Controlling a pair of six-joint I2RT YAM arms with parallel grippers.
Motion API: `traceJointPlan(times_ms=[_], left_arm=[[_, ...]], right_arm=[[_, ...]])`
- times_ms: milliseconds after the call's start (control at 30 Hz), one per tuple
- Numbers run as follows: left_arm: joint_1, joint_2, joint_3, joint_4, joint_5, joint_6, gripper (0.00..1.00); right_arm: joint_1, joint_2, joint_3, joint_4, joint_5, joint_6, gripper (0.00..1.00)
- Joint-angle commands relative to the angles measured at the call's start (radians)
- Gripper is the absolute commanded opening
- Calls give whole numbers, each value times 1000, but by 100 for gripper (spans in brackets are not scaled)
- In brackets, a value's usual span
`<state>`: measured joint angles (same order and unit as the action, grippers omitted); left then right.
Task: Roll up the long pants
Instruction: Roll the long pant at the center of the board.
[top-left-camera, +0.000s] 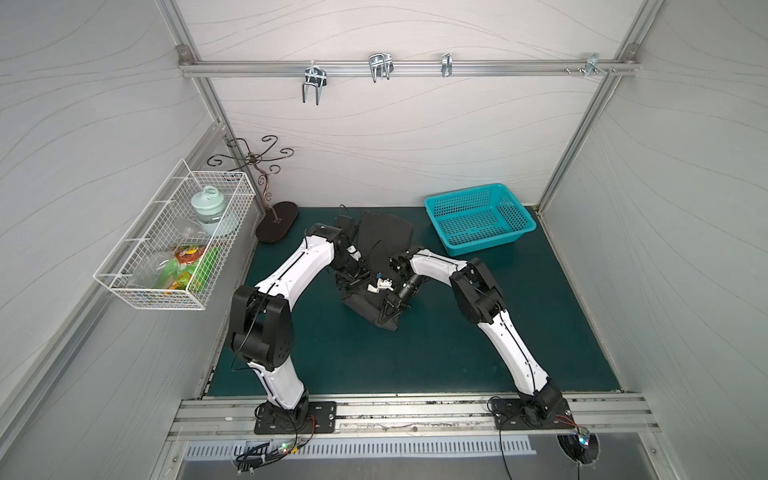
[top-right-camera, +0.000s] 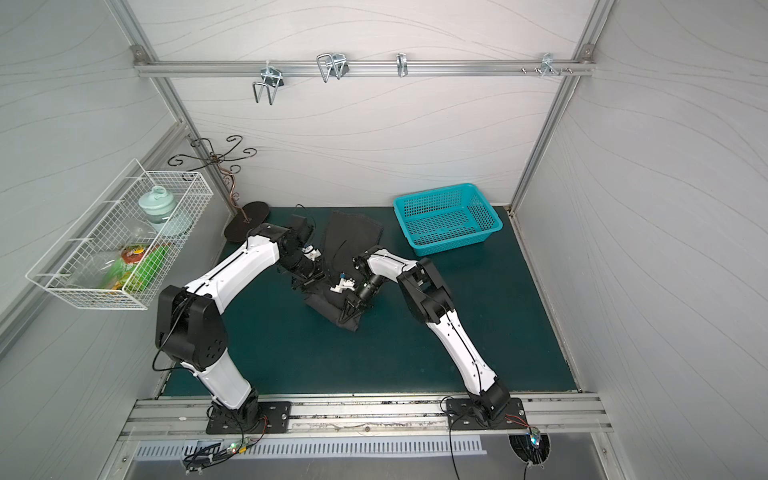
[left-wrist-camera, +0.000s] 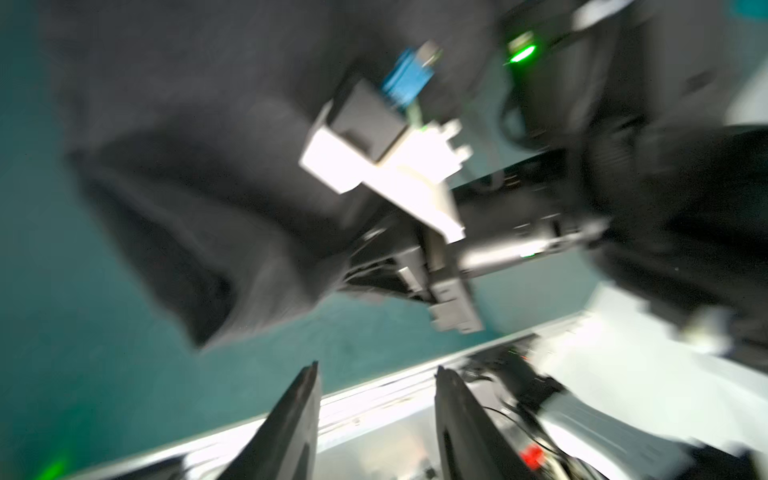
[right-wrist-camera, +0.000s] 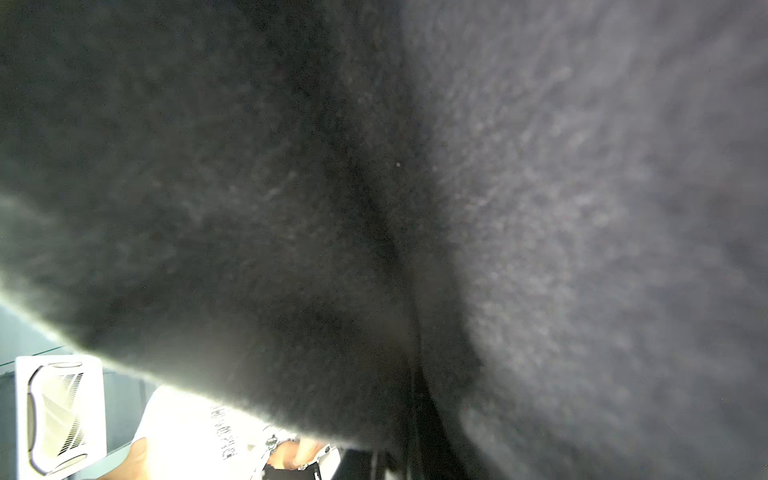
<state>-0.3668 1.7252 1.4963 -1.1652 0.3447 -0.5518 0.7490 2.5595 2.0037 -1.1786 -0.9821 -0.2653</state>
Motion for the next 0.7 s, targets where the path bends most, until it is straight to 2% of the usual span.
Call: traceJointPlan(times_ms=[0, 167, 433, 533, 667], left_arm=[[-86, -19, 46, -155, -322, -30, 52], [-157, -24, -48, -151, -459, -144, 54], [-221, -122, -212, -28, -558, -520, 57], [-222, -175, -294, 79, -565, -632, 58], [-233, -194, -339, 138, -566, -731, 59]], right_arm=[[25, 10, -55, -6, 163, 21, 0], [29, 8, -49, -12, 176, 24, 0], [50, -5, -61, 0, 320, 70, 0], [68, -19, -89, 30, 345, 75, 0], [90, -19, -85, 47, 354, 86, 0]])
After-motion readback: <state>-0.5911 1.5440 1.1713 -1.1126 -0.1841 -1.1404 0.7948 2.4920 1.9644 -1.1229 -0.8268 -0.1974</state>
